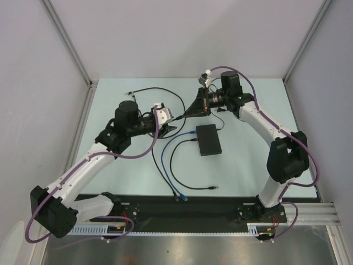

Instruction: Insert the plug into the switch port

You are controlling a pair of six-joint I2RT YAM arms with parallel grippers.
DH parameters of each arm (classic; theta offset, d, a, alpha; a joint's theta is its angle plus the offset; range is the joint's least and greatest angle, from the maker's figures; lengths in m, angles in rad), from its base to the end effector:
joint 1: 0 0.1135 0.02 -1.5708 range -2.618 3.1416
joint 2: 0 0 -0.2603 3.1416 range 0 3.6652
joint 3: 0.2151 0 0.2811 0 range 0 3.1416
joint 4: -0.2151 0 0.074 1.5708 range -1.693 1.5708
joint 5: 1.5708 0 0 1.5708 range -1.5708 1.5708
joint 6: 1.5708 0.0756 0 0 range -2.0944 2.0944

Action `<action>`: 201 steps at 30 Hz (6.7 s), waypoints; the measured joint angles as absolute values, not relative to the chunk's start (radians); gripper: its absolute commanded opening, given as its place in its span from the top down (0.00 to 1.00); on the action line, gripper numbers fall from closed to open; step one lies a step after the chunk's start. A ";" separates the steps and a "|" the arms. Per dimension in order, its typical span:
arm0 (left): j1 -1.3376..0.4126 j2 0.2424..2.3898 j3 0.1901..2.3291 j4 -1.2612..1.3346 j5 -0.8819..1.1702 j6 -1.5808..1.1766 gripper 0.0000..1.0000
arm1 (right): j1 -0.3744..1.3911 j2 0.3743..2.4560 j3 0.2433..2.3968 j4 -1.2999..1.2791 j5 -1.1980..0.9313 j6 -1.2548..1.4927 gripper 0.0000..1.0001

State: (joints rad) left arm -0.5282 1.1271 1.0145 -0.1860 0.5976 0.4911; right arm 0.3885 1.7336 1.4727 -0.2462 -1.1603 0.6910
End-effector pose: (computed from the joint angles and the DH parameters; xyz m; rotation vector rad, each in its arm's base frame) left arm 0.2535 -0.1972 0.3372 1.2422 1.3788 -0.5821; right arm 0.3755 0.2286 0.3069 -0.4853 2.2034 1.8201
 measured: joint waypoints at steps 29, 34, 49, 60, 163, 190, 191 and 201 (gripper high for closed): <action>-0.564 1.178 1.002 -0.168 0.509 0.603 0.66 | 0.389 1.734 1.438 -0.188 -1.195 0.739 1.00; -0.564 1.181 1.002 -0.181 0.520 0.603 0.74 | 0.389 1.734 1.438 -0.188 -1.199 0.740 1.00; -0.564 1.211 1.003 -0.159 0.535 0.584 1.00 | 0.382 1.734 1.422 -0.204 -1.203 0.723 0.70; -0.574 1.344 1.008 -0.323 0.519 0.588 1.00 | 0.152 1.733 1.468 -0.518 -1.034 0.312 0.27; -0.742 1.969 1.253 -0.252 0.350 0.338 1.00 | 0.052 2.084 1.256 -0.381 -0.939 0.113 0.89; -0.507 1.928 1.425 -0.450 0.524 0.499 0.48 | -0.165 2.136 1.525 -0.864 -0.895 -0.146 0.34; -0.480 1.929 1.454 -0.457 0.519 0.487 0.48 | -0.173 2.136 1.552 -0.886 -0.890 -0.164 0.34; -0.258 2.117 1.896 -0.431 0.245 0.186 0.49 | -0.179 2.136 1.659 -1.000 -0.802 -0.298 0.27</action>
State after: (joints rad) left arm -0.2577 2.1170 1.8957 -0.4313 0.2451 0.1856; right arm -0.1787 2.1365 1.6592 -1.0000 -0.8021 -0.2981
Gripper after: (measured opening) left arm 0.523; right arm 0.724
